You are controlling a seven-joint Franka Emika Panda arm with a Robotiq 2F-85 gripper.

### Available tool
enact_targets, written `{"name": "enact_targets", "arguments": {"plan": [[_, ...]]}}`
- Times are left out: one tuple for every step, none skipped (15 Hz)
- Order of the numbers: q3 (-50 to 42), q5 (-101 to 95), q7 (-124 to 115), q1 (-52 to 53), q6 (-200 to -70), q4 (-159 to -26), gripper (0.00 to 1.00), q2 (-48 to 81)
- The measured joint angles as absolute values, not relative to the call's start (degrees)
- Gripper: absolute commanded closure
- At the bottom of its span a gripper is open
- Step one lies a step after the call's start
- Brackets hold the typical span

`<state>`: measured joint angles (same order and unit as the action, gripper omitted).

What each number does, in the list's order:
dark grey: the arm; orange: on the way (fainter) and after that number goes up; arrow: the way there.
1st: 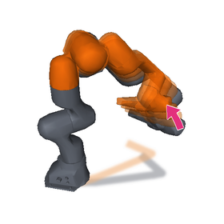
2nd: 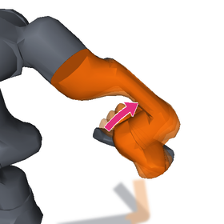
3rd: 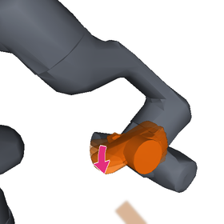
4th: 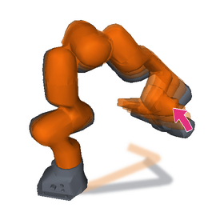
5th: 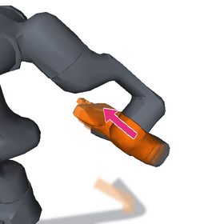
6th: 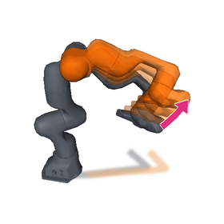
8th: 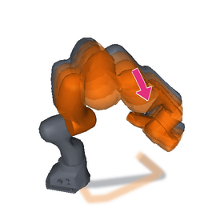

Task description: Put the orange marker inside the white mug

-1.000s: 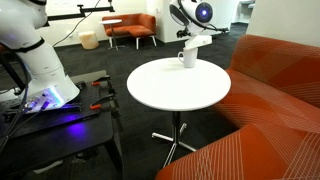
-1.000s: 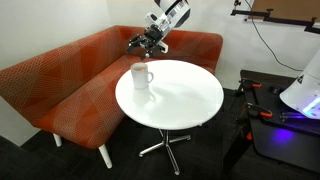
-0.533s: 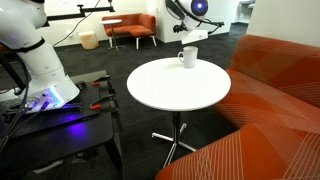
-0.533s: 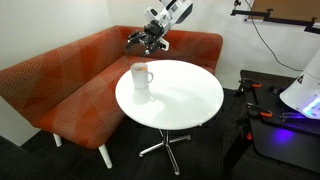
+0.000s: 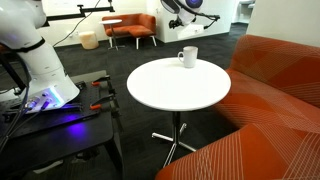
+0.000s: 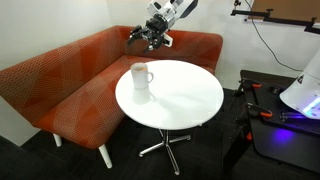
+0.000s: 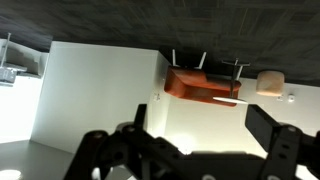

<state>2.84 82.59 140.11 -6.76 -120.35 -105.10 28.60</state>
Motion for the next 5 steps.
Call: {"name": "enact_targets", "arguments": {"plan": [[2.83, 82.58, 140.11, -6.73, -120.35, -105.25, 0.00, 28.40], [2.81, 82.58, 140.11, -6.72, -120.35, -105.25, 0.00, 28.48], [2.77, 82.58, 140.11, -6.72, -120.35, -105.25, 0.00, 28.64], [2.74, 82.58, 140.11, -6.72, -120.35, -105.25, 0.00, 28.78], [2.72, 82.58, 140.11, -6.71, -120.35, -105.25, 0.00, 28.85]]}}
